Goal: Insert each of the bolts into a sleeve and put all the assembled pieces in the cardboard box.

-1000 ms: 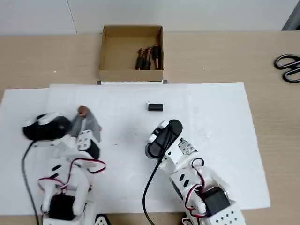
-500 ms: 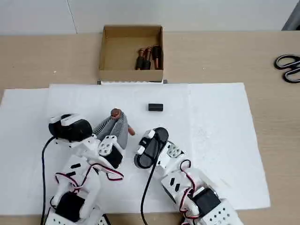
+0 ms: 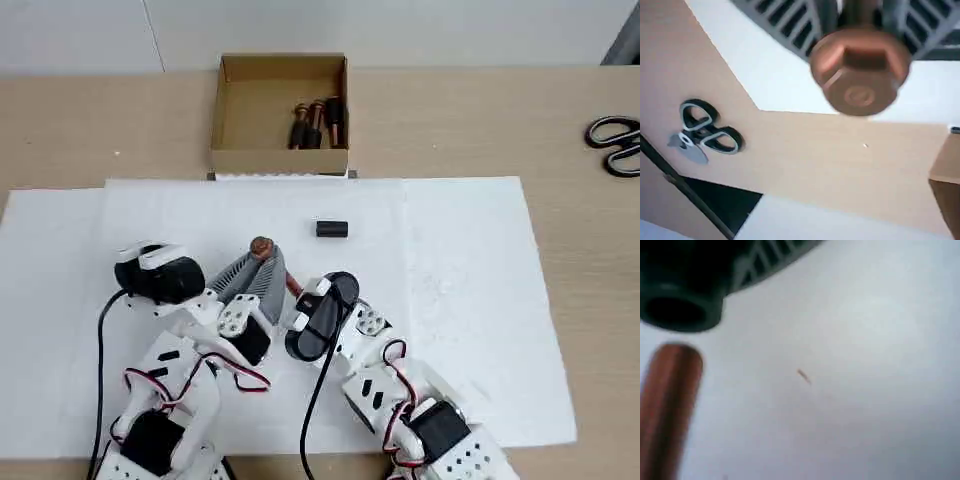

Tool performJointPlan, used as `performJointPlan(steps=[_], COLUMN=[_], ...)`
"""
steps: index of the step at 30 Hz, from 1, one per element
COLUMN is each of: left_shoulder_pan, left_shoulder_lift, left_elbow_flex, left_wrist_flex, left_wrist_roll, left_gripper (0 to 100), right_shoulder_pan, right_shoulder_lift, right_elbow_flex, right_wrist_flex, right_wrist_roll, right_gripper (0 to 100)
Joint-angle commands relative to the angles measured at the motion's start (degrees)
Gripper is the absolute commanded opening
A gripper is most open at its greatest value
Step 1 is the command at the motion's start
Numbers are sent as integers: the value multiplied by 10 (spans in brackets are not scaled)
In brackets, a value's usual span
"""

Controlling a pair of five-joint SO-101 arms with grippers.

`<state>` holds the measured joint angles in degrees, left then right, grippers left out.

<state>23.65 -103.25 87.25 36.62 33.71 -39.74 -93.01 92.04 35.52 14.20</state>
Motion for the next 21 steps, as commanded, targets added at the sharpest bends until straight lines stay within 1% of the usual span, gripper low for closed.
performJointPlan(steps=[1, 3, 13, 18, 21], left_shoulder_pan=[22, 25, 22, -18, -27], left_shoulder_lift=[-9, -8, -8, -8, -8], left_elbow_flex=[-21, -20, -13, -17, -15], left_wrist_flex=[-19, -19, -21, -61, -63], left_wrist_roll=[9, 20, 21, 11, -4], left_gripper=[6, 6, 6, 6, 6], right_shoulder_pan=[-6, -6, -6, -6, -6], right_shoulder_lift=[-9, -9, -9, -9, -9], right_elbow_flex=[-4, -4, -18, -14, -17], right_wrist_flex=[-32, -36, -30, -30, -30], right_wrist_roll=[4, 4, 4, 4, 4], right_gripper=[3, 3, 3, 3, 3])
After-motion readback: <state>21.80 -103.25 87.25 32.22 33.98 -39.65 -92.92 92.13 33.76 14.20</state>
